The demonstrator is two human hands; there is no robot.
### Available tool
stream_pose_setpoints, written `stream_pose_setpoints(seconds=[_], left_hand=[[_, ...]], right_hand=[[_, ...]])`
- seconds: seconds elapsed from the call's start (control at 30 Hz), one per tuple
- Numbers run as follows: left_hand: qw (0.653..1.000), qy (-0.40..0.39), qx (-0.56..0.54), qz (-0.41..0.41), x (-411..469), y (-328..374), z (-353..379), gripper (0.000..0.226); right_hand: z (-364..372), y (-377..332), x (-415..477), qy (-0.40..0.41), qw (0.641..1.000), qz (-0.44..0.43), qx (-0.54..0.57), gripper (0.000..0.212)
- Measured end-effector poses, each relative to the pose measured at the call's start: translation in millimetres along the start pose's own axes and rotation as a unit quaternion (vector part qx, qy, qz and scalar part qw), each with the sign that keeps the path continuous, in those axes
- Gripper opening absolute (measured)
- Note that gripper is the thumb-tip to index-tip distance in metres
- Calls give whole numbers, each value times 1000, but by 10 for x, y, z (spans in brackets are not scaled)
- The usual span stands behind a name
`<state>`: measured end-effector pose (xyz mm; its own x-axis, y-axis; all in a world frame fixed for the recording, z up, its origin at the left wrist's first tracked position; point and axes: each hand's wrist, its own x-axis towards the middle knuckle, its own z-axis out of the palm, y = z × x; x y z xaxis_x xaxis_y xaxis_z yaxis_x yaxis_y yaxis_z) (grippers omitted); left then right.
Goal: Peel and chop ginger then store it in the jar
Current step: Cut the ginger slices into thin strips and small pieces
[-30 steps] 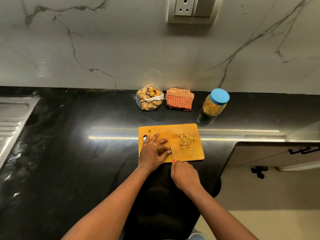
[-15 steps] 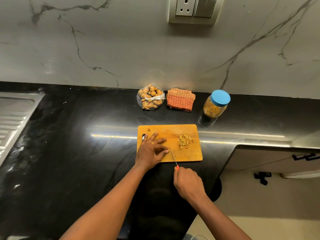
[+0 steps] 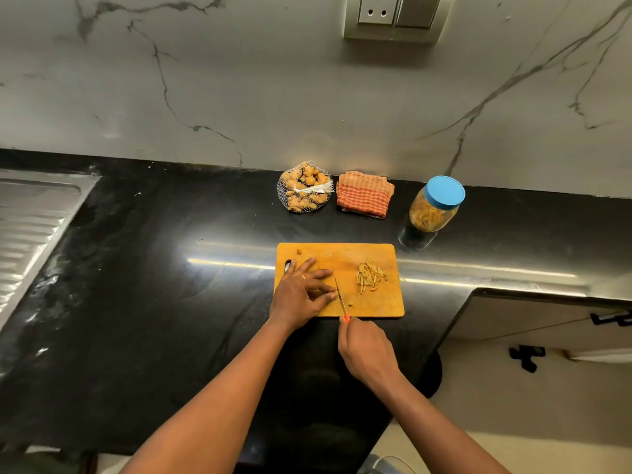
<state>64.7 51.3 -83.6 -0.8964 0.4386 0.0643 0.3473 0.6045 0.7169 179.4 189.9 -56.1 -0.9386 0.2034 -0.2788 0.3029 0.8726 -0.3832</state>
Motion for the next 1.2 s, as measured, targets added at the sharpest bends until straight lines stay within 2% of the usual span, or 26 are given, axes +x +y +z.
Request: stream_pose_setpoints(seconds=[0.67, 0.9, 1.2], left_hand=[[1000, -9, 16, -1, 8, 20, -21, 15], [1000, -5, 11, 4, 10, -13, 0, 15], [1000, -3, 9, -3, 13, 0, 2, 16]], right_hand=[[-11, -49, 1, -7, 1000, 13, -23, 45], [-31, -72, 113, -66, 997, 30, -11, 45], [-3, -37, -16, -38, 998, 31, -50, 43]])
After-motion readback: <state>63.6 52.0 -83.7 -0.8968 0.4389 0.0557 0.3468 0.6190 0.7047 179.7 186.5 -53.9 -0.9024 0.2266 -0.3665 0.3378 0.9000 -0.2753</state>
